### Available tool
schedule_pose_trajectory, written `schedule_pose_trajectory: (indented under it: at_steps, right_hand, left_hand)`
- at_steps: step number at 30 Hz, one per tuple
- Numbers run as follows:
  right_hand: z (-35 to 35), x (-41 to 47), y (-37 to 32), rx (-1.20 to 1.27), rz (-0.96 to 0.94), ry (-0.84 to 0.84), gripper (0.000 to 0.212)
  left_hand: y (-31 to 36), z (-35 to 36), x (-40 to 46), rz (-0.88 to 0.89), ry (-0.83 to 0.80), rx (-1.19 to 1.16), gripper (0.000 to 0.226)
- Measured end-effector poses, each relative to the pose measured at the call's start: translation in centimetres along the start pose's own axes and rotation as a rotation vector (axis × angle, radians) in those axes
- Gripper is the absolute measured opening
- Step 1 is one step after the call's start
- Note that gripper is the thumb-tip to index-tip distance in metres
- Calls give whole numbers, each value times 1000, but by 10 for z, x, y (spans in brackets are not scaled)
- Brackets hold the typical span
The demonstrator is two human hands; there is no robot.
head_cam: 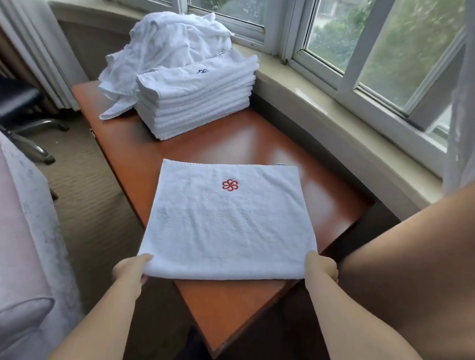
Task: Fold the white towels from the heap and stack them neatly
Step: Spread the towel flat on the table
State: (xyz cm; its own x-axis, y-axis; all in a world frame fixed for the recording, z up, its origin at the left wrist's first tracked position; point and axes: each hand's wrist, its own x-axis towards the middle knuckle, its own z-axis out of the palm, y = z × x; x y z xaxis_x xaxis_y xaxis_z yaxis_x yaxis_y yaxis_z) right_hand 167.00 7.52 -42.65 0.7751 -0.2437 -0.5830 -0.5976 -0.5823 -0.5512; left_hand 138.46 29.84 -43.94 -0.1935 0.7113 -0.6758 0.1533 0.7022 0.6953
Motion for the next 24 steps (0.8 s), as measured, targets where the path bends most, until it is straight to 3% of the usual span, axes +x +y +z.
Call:
schedule_pose_trajectory:
  at_steps: [3,6,10,14,17,24]
  right_hand:
    - [-3,1,-3,-20,14,-88,48]
    - [2,-2,-21,-133,-38,-69,49]
    - [8,2,-45,-298,-43,-6,49]
    - [16,10,-64,-336,57,60,56]
    - [30,16,-76,-395,-4,43,48]
    - [55,25,-106,-350,-27,62,47]
  left_hand:
    - [3,4,7,59,-17,225,54]
    - [22,16,21,170,-36,403,67]
    - [53,43,43,193,-90,533,61]
    - [77,63,58,180,54,705,54]
    - [90,84,60,188,141,692,59]
    - [94,116,55,100,177,834,55]
